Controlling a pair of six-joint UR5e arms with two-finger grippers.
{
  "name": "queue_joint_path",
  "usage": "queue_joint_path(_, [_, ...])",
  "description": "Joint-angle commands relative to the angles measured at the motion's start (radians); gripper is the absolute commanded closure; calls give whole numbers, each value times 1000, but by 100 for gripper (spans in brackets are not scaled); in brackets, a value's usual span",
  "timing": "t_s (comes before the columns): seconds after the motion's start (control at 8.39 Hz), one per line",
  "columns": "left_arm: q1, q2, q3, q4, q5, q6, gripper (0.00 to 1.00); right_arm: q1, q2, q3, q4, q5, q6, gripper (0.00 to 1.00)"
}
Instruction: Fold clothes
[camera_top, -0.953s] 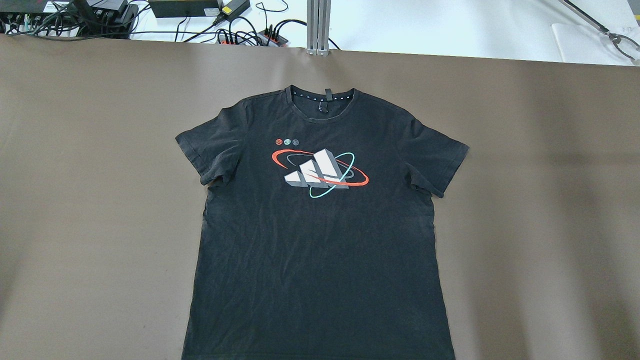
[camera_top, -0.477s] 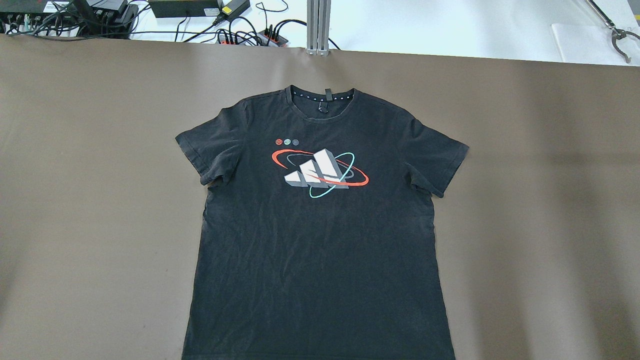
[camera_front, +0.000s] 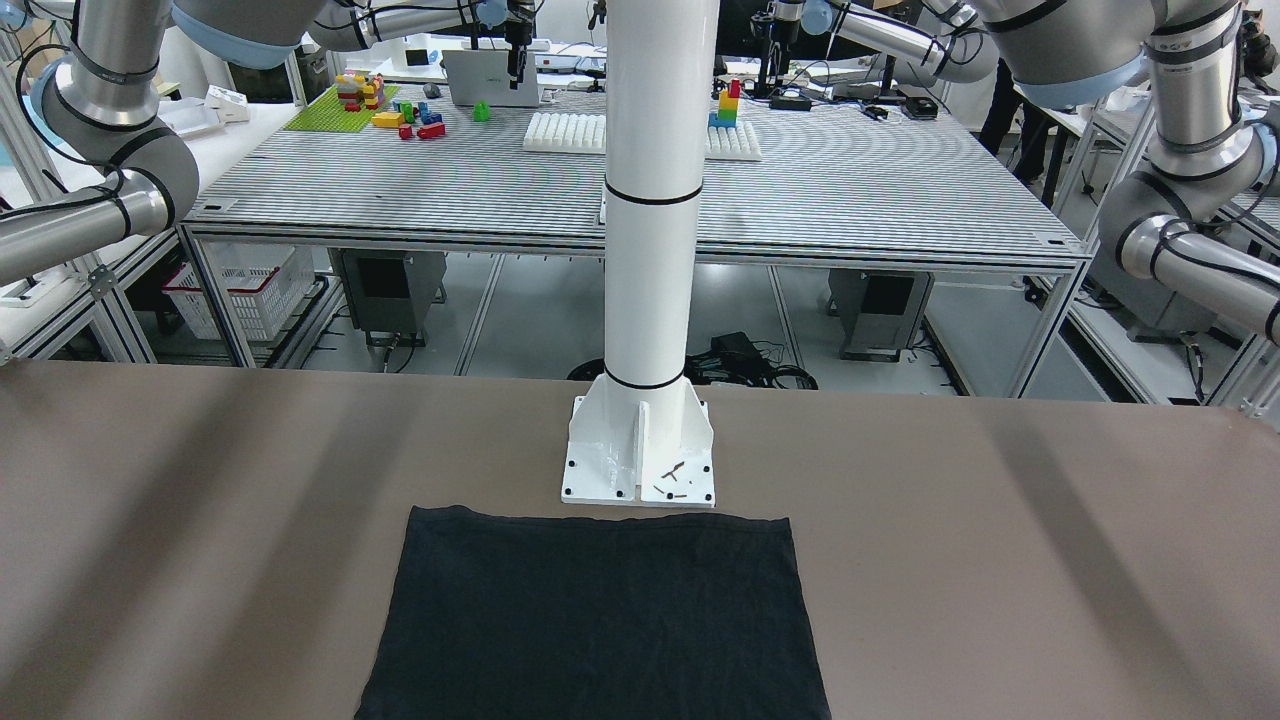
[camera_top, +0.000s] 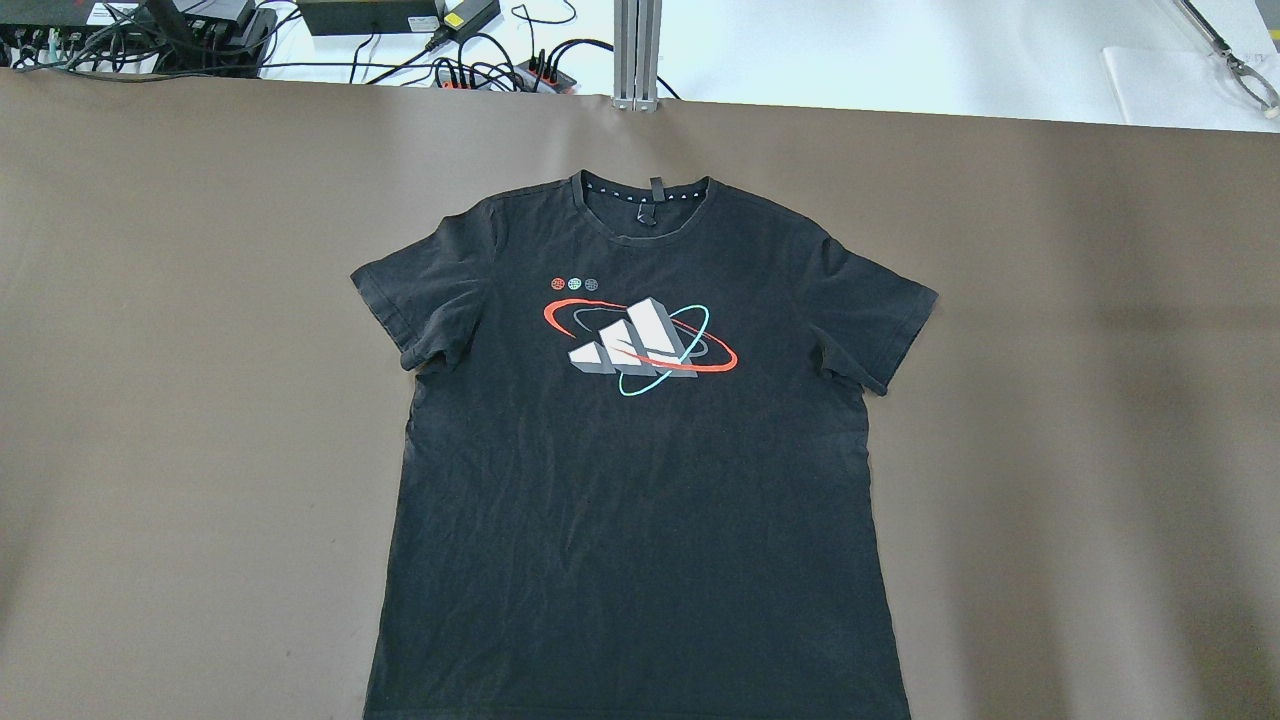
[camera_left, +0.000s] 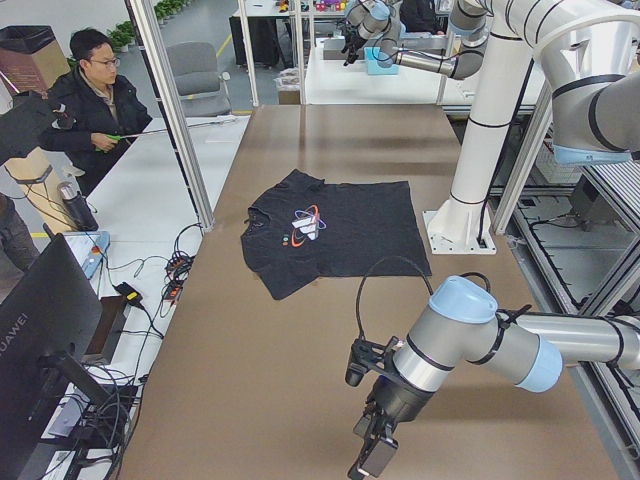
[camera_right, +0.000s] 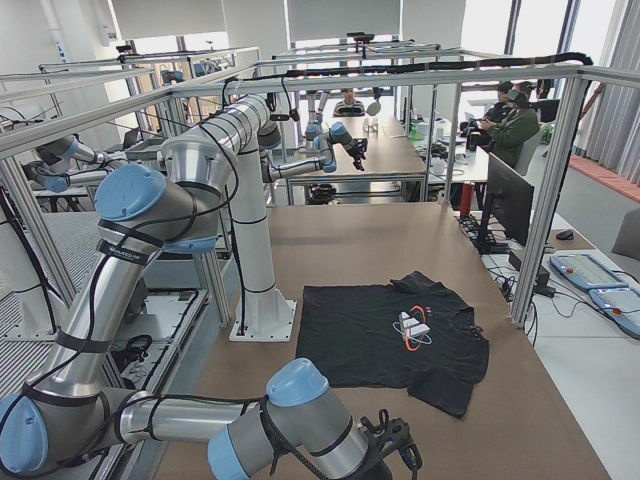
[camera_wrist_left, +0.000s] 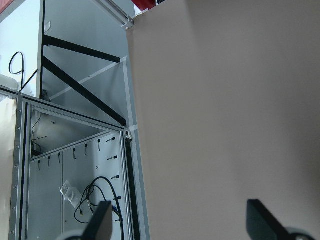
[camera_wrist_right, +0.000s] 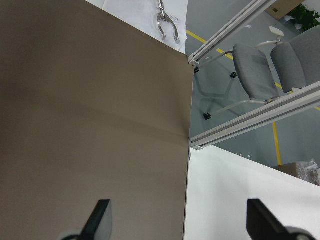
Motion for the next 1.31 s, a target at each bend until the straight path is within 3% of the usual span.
queue_joint_path(0.0, [3,-1,2,-15,-11,2,6,-138,43,-22,-6,79,135,5])
queue_joint_path(0.36, [5,-4,5,-26,-71,3,6,-365,187,-88,-5,69,333,5])
queue_joint_path(0.72, [8,-8,8,-23,-95,-1,6,-525,467,-336,1,69,628,8])
queue_joint_path(0.95, [8,-8,7,-23,-106,-33,6,-672,633,-465,6,52,844,17])
queue_joint_path(1.19, [12,-12,16,-23,-108,-41,6,-725,681,-522,9,-20,879,25])
